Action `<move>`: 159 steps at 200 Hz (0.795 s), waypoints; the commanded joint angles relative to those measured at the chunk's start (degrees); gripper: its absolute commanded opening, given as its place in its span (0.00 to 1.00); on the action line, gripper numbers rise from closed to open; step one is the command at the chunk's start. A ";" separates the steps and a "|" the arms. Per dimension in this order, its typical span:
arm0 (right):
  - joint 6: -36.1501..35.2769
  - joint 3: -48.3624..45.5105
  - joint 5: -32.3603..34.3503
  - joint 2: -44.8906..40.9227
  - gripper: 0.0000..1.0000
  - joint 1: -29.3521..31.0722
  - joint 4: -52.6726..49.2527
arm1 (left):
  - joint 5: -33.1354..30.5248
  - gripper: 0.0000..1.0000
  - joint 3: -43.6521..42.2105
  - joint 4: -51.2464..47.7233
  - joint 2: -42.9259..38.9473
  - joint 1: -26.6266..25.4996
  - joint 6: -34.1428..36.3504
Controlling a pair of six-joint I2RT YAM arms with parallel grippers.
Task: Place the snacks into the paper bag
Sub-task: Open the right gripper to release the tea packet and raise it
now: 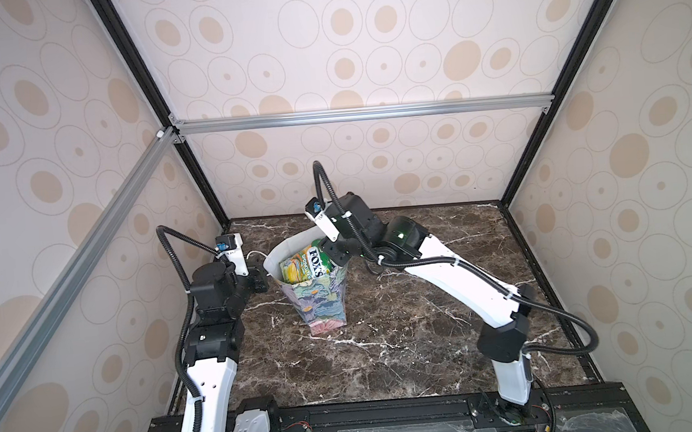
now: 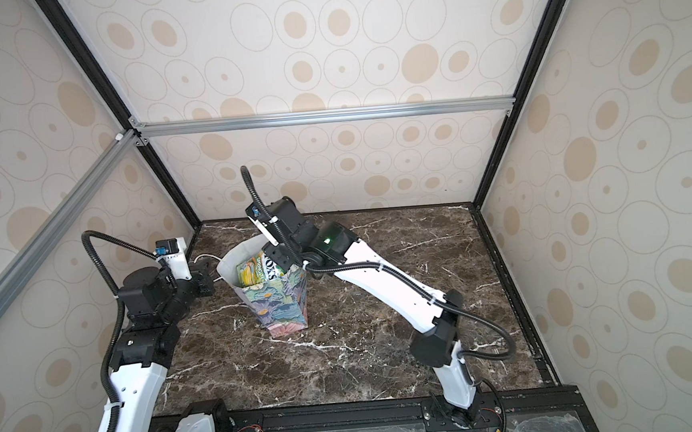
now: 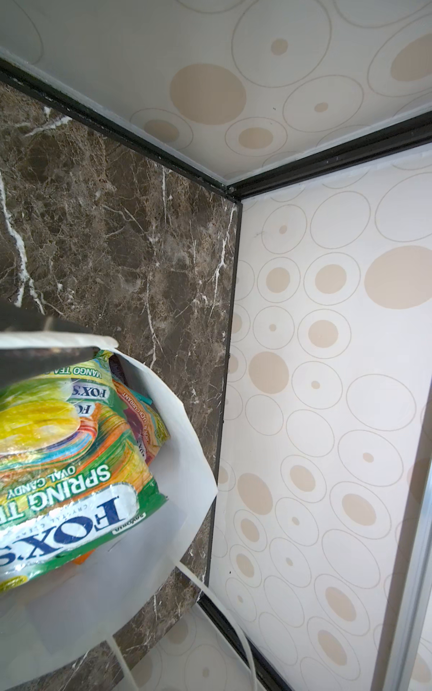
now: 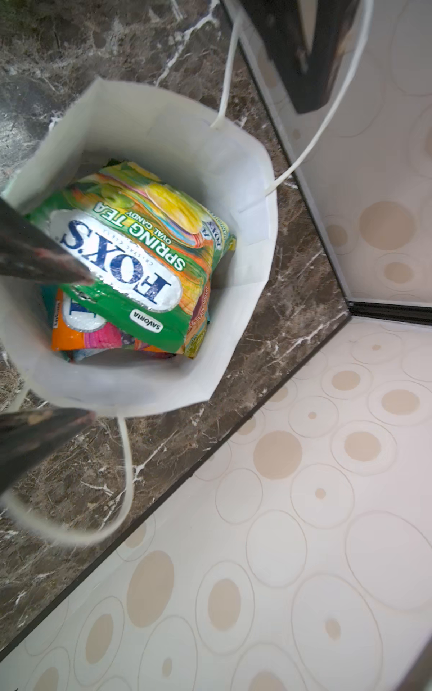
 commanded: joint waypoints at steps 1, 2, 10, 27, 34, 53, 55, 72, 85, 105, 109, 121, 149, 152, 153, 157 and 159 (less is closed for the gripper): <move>2.07 -6.87 5.45 -6.25 0.58 -0.06 6.81 | 2.55 0.00 0.97 1.58 0.31 0.30 -0.25; 2.17 -7.15 5.60 -6.45 0.59 -0.10 6.96 | 2.66 0.00 1.05 1.57 0.36 0.27 -0.36; 3.21 -9.01 6.38 -7.75 0.60 -0.54 7.60 | 3.32 0.00 1.62 1.49 0.54 0.33 -0.84; 5.96 -11.35 4.43 -8.89 0.63 -1.85 7.70 | 4.31 0.00 2.51 1.74 0.51 0.30 -1.77; 6.52 -12.62 3.65 -9.16 0.63 -1.95 8.26 | 4.52 0.00 2.85 1.93 0.46 0.32 -1.90; 8.65 -15.73 2.81 -9.45 0.66 -2.04 10.13 | 4.80 0.00 3.50 1.91 0.32 0.31 -2.21; 8.75 -16.02 2.82 -9.39 0.66 -2.01 10.34 | 4.86 0.00 3.55 1.91 0.32 0.27 -2.17; 10.52 -17.81 3.38 -8.81 0.67 -2.93 11.83 | 5.20 0.00 3.78 1.55 0.50 0.35 -2.30; 11.74 -18.81 2.52 -8.12 0.67 -4.28 13.01 | 5.24 0.00 3.86 1.32 0.58 0.21 -2.26; 12.67 -19.79 0.95 -7.22 0.65 -6.01 15.47 | 5.34 0.00 4.05 1.14 0.50 0.26 -2.22; 12.55 -19.93 0.61 -7.14 0.64 -6.14 15.90 | 5.40 0.00 4.08 1.06 0.50 0.18 -2.22; 11.79 -19.83 0.20 -6.75 0.58 -6.22 17.34 | 5.25 0.00 4.28 0.96 0.50 0.20 -2.17; 9.90 -18.94 -0.41 -6.10 0.19 -6.32 19.35 | 7.32 0.00 5.47 1.03 1.86 0.19 -2.60; 9.71 -18.73 -0.48 -6.03 0.12 -6.35 19.43 | 7.71 0.00 5.66 0.87 2.23 0.22 -2.63; 9.68 -18.71 -0.48 -5.98 0.11 -6.32 19.42 | 7.88 0.00 5.77 0.82 2.29 0.24 -2.60; 9.42 -18.49 -0.48 -5.95 0.06 -6.39 19.49 | 8.55 0.00 6.20 0.64 2.84 0.23 -2.65; 9.20 -18.40 -0.40 -5.96 0.04 -6.39 19.56 | 8.90 0.00 6.47 0.49 3.06 0.18 -2.61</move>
